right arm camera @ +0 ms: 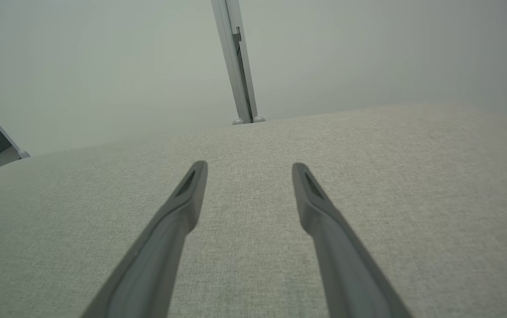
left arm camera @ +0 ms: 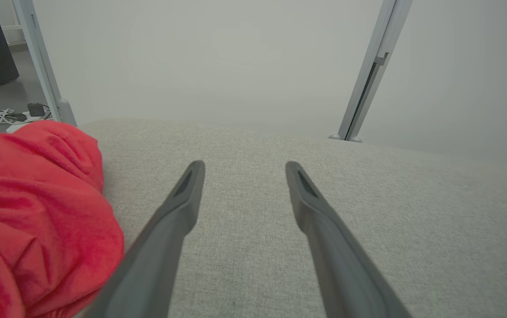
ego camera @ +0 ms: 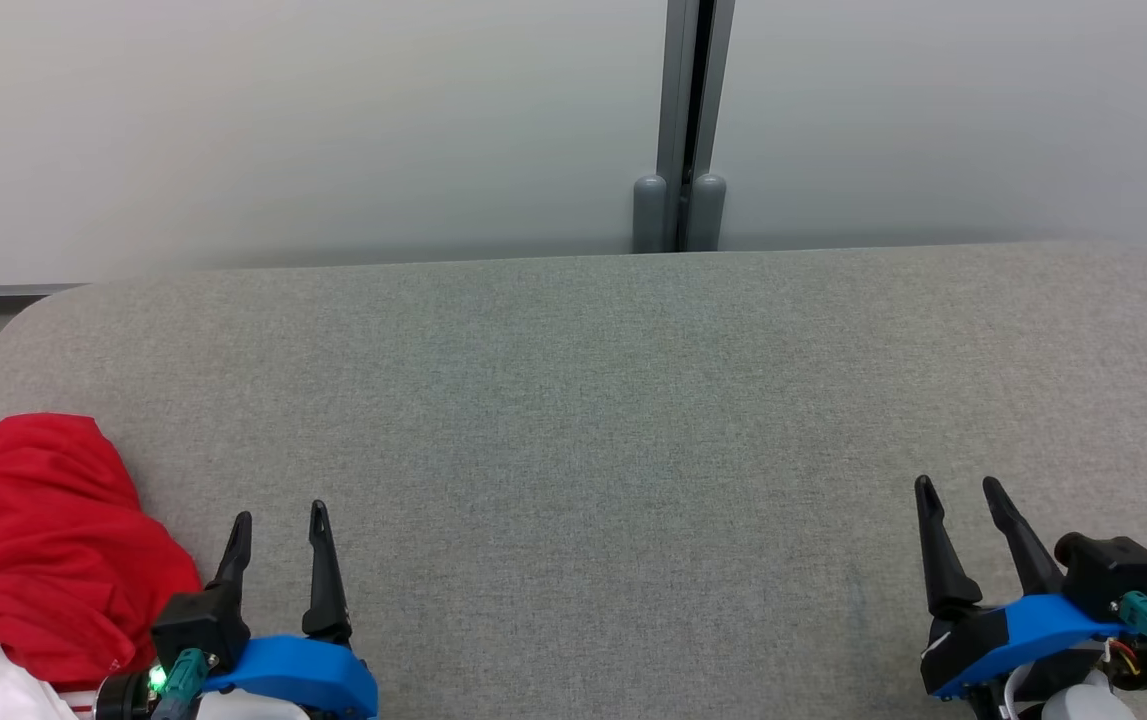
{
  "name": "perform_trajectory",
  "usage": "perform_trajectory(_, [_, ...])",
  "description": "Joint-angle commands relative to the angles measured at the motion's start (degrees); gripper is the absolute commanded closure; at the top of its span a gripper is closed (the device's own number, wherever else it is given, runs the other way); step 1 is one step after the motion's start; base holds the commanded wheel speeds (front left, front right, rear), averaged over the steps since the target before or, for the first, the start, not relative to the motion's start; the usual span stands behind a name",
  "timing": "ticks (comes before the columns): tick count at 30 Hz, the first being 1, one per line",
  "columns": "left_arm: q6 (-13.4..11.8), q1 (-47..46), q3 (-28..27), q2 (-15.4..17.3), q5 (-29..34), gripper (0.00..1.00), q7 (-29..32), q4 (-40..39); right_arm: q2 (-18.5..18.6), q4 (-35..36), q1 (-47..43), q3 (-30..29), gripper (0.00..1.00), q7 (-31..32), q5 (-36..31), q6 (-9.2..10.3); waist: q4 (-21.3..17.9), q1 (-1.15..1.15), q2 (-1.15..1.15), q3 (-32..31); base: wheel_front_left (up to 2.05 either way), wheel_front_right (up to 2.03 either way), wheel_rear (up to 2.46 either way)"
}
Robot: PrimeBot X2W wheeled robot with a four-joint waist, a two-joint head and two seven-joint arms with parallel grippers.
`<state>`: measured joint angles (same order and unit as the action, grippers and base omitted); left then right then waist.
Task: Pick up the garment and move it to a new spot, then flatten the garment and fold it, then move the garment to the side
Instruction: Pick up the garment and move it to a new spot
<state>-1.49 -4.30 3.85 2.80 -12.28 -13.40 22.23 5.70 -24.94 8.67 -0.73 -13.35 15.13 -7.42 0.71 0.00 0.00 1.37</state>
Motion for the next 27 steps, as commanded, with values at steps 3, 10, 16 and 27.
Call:
perform_trajectory(3, [-0.4, 0.3, -0.1, 0.1, 1.5, 0.00, -0.7, 0.1, -0.2, -0.6, 0.5, -0.2, 0.00, -0.8, -2.0, -0.08, 0.0, 0.00, 0.00, 0.0, 0.00, 0.00, 0.00])
perform_trajectory(10, [-1.0, 0.7, 0.6, 0.1, 3.9, 0.00, -1.5, 0.0, -0.4, -1.1, 0.6, -0.6, 0.00, -1.5, -4.9, -0.08, 0.1, 0.00, 0.00, 0.0, 0.00, 0.00, 0.00])
perform_trajectory(16, [-1.5, 0.8, 1.1, 0.2, 4.4, 0.00, -1.9, 0.6, -0.1, -1.1, 0.2, 0.1, 0.00, -1.9, -5.5, -0.08, 1.5, 0.00, 0.00, 0.5, 0.00, 0.00, 0.00])
perform_trajectory(27, [-2.8, 2.5, -1.4, 0.1, 2.8, 0.00, -1.9, 1.2, 1.0, -1.3, -0.4, 4.9, 0.00, -1.9, -2.9, -0.07, 12.9, 0.00, 0.00, 2.3, 0.00, 0.00, 0.00])
